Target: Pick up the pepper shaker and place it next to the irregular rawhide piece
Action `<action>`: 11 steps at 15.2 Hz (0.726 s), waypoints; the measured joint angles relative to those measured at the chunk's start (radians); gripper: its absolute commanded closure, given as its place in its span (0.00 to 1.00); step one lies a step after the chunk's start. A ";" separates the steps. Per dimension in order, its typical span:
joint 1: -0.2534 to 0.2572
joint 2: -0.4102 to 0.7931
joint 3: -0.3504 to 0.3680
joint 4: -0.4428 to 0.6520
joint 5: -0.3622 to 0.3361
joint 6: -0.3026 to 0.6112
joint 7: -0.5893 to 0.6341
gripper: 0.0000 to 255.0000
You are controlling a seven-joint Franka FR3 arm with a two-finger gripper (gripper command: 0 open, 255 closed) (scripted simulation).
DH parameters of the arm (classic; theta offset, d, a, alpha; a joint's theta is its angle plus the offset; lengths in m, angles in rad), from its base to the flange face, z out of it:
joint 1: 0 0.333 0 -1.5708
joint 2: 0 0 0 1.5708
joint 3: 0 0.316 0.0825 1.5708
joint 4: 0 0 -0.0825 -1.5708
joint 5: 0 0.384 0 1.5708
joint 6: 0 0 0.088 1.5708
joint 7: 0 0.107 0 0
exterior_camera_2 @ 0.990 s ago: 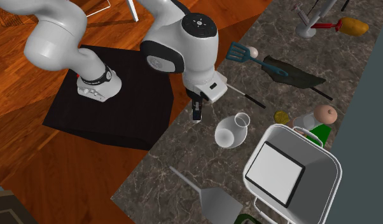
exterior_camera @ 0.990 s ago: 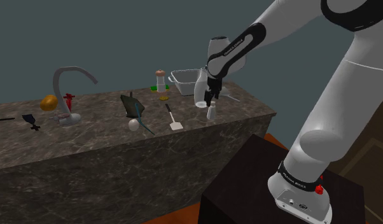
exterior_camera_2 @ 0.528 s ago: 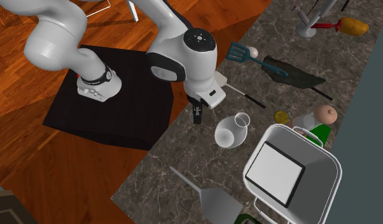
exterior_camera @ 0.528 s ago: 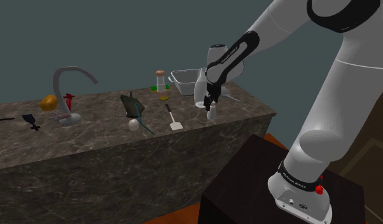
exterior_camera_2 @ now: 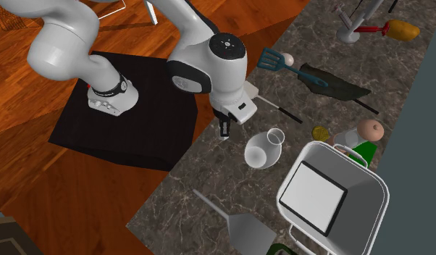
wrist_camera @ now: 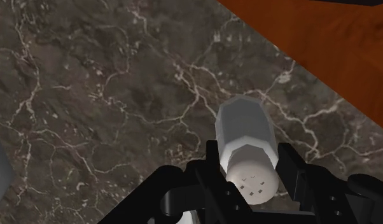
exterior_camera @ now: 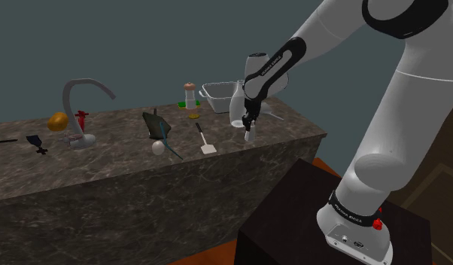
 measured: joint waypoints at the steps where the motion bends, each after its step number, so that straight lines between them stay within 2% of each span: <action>1: 0.000 0.000 0.000 0.000 0.000 0.000 0.000 1.00; 8: 0.000 0.000 0.000 0.000 0.000 0.000 0.000 1.00; 11: 0.001 -0.022 0.000 0.006 -0.003 -0.028 0.001 1.00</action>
